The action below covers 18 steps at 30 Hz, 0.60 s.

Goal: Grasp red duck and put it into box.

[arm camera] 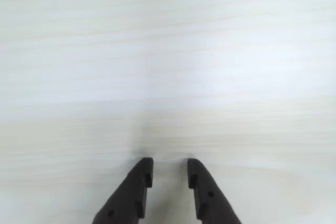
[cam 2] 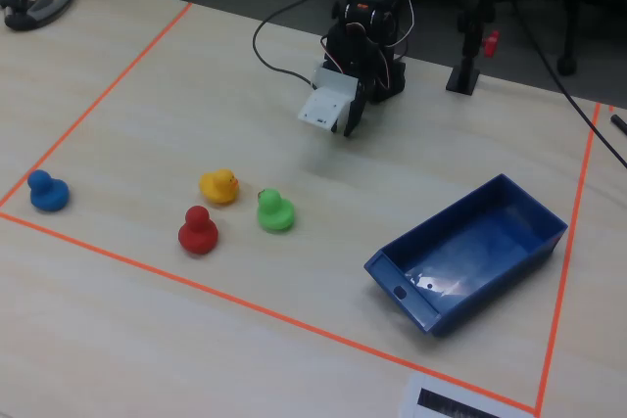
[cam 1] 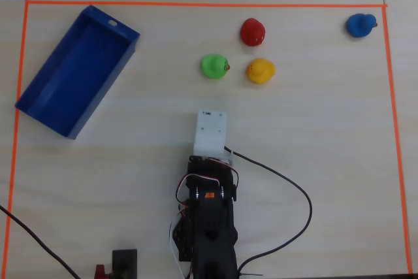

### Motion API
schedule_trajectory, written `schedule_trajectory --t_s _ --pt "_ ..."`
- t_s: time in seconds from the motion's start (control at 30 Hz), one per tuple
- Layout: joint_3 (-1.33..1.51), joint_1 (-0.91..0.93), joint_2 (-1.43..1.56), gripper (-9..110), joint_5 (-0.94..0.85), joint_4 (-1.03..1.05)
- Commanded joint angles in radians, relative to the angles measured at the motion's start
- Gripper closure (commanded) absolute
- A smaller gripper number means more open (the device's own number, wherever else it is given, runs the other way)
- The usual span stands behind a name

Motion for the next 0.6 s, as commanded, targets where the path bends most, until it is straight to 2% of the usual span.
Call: schedule_trajectory --t_s 0.0,0.37,0.57 --pt "-0.006 0.005 -0.014 95 0.009 0.011" --pt "-0.006 -0.04 -0.012 95 0.009 0.011" --pt "-0.006 0.014 -0.012 95 0.006 0.011"
